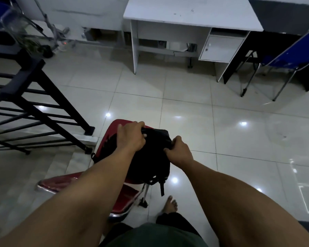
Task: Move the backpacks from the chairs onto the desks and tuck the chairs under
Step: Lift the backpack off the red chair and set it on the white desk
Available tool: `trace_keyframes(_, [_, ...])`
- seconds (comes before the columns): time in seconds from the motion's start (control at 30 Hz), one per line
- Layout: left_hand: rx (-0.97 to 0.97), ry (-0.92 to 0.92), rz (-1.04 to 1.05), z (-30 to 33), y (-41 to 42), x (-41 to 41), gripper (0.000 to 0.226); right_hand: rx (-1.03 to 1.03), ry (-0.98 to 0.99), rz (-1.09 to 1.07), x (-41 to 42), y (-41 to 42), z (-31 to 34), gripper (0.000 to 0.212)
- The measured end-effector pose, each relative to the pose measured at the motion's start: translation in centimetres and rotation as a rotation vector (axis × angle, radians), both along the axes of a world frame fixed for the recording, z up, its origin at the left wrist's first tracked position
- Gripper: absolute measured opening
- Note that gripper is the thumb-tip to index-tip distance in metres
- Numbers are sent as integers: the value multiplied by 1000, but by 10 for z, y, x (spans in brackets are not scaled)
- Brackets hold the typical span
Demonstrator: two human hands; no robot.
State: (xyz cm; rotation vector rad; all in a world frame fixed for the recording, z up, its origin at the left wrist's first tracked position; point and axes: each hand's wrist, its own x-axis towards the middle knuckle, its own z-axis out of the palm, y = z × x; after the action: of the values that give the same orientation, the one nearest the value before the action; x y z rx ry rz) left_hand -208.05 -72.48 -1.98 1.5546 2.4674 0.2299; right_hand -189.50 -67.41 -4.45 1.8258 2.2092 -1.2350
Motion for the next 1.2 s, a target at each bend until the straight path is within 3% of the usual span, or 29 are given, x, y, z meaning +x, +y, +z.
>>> trace_keyframes(0.2, [44,29,176,14,34,42,16,-56,54,122,20,46,10,24])
trace_keyframes(0.47, [100,-118,392,43,82,78,13,-73,265,243,10,66,40,72])
trace_keyframes(0.73, [215,-341,515,64,156,108,26,225,118,228,9,103,58,102])
trace_keyframes(0.87, [249,-376,452,72,198,118,16,324,45,70,8,139,64,78])
trace_keyframes(1.03, [309,-429,311,78,268,116,15,417,63,-53,11,212,77,25])
trace_keyframes(1.2, [399,-494,202,89,330,111,26,496,10,-32,14,289,102,9])
